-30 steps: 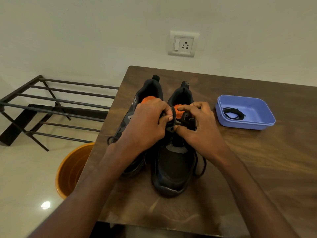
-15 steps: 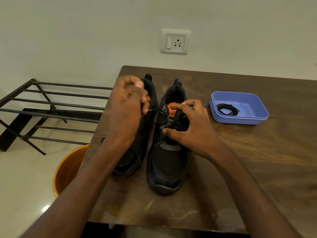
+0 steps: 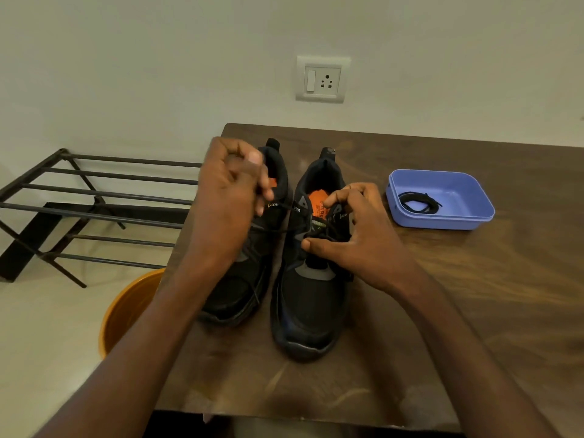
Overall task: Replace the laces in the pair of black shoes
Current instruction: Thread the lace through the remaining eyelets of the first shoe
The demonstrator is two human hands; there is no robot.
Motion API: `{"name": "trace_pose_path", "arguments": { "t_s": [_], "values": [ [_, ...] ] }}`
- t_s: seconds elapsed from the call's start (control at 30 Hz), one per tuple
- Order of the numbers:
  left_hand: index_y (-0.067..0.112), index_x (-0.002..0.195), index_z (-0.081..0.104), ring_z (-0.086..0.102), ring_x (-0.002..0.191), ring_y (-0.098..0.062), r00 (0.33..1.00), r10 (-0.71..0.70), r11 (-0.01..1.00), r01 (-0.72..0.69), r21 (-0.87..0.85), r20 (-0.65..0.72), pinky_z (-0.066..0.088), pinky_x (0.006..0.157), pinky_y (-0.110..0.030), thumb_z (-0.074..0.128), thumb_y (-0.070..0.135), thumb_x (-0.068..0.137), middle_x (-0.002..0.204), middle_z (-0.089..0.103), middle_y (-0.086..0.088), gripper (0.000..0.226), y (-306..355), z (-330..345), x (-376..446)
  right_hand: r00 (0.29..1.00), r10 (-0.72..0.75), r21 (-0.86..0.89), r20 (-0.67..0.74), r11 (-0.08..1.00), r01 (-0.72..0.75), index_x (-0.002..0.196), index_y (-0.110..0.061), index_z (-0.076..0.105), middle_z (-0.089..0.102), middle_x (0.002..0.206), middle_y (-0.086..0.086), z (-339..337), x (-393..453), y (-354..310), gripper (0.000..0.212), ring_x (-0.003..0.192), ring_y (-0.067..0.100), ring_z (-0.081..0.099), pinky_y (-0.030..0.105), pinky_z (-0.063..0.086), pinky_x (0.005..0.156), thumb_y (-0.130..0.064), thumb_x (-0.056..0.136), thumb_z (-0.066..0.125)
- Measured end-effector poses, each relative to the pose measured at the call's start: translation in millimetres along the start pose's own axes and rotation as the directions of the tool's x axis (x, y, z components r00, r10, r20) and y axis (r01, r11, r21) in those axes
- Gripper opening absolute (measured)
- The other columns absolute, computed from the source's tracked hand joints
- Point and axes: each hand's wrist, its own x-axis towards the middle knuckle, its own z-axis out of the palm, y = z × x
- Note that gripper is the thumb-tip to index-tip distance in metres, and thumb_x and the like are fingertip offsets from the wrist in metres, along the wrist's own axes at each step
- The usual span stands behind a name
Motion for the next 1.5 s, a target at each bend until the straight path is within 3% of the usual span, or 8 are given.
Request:
{"name": "trace_pose_path", "arguments": {
  "t_s": [0.17, 0.27, 0.33, 0.43, 0.63, 1.0, 1.3, 1.5],
  "values": [
    [0.022, 0.099, 0.069, 0.051, 0.095, -0.010, 0.919, 0.097, 0.630, -0.353, 0.691, 0.382, 0.045, 0.084, -0.027, 0.075, 0.026, 0.092, 0.100, 0.058, 0.009, 0.010, -25, 6, -7, 1.000, -0.020, 0.006, -0.007, 1.000, 0.020, 0.117, -0.032, 0.056, 0.037, 0.124, -0.011, 2, 0, 0, 0.064, 0.116, -0.005, 0.045, 0.025, 0.051, 0.097, -0.051, 0.065, 0.088],
    [0.017, 0.095, 0.066, 0.058, 0.097, -0.018, 0.948, 0.200, 0.741, -0.311, 0.594, 0.247, 0.052, 0.086, -0.040, 0.064, 0.014, 0.099, 0.099, 0.064, 0.004, 0.005, -23, 9, -7, 1.000, -0.014, 0.019, 0.000, 1.000, 0.014, 0.116, -0.031, 0.057, 0.038, 0.124, -0.011, 1, 0, 2, 0.062, 0.115, -0.007, 0.045, 0.019, 0.048, 0.096, -0.047, 0.067, 0.091],
    [0.013, 0.102, 0.062, 0.067, 0.101, -0.023, 0.992, 0.122, 0.972, -0.117, 0.204, -0.012, 0.058, 0.087, -0.041, 0.049, 0.014, 0.108, 0.103, 0.071, -0.002, 0.014, -9, 6, -2, 1.000, -0.011, 0.016, 0.007, 1.000, 0.011, 0.116, -0.031, 0.057, 0.038, 0.125, -0.011, 1, 1, 2, 0.061, 0.115, -0.006, 0.045, 0.015, 0.044, 0.094, -0.046, 0.067, 0.091],
    [0.014, 0.104, 0.051, 0.066, 0.080, -0.020, 0.989, -0.080, 0.973, 0.050, -0.225, -0.128, 0.056, 0.067, -0.029, 0.036, 0.017, 0.113, 0.080, 0.063, -0.002, 0.018, 4, 0, 1, 1.000, -0.012, 0.016, -0.002, 1.000, 0.012, 0.116, -0.028, 0.057, 0.038, 0.123, -0.010, 2, 0, 2, 0.062, 0.114, 0.000, 0.047, 0.020, 0.047, 0.095, -0.045, 0.067, 0.091],
    [0.024, 0.101, 0.065, 0.051, 0.080, -0.008, 0.941, 0.063, 0.680, -0.284, 0.676, 0.332, 0.041, 0.069, -0.017, 0.075, 0.030, 0.092, 0.088, 0.051, 0.010, 0.014, -20, 5, -5, 0.999, -0.021, 0.048, -0.026, 0.999, 0.022, 0.116, -0.029, 0.057, 0.038, 0.123, -0.009, 3, 0, 0, 0.064, 0.116, 0.005, 0.050, 0.035, 0.056, 0.095, -0.047, 0.065, 0.092],
    [0.005, 0.112, 0.050, 0.076, 0.090, -0.024, 0.998, -0.041, 0.998, 0.038, 0.056, 0.040, 0.048, 0.056, -0.017, 0.039, 0.011, 0.112, 0.092, 0.073, -0.011, 0.012, -3, 11, -6, 1.000, 0.018, 0.019, -0.022, 1.000, -0.018, 0.117, -0.023, 0.057, 0.038, 0.124, -0.007, 1, -1, -4, 0.066, 0.111, 0.006, 0.049, 0.028, 0.053, 0.093, -0.044, 0.066, 0.093],
    [0.021, 0.116, 0.066, 0.063, 0.094, -0.009, 0.935, 0.151, 0.723, -0.326, 0.610, 0.320, 0.054, 0.090, -0.039, 0.065, 0.013, 0.099, 0.099, 0.065, 0.009, 0.019, -12, 3, -8, 0.979, -0.131, -0.076, -0.156, 0.990, 0.120, 0.110, -0.029, 0.064, 0.049, 0.109, -0.011, 4, -9, -26, 0.031, 0.103, 0.012, 0.052, 0.028, 0.047, 0.084, -0.042, 0.084, 0.077],
    [0.029, 0.106, 0.071, 0.058, 0.110, -0.013, 0.941, 0.058, 0.551, -0.308, 0.775, 0.333, 0.023, 0.100, -0.036, 0.064, 0.014, 0.099, 0.104, 0.065, 0.011, 0.018, -8, -6, -9, 0.999, -0.042, -0.486, 0.015, 0.873, 0.044, 0.128, -0.037, 0.059, 0.044, 0.112, -0.004, 34, -19, -53, 0.033, 0.106, 0.014, 0.048, 0.035, 0.049, 0.086, -0.048, 0.097, 0.058]
  ]
}}
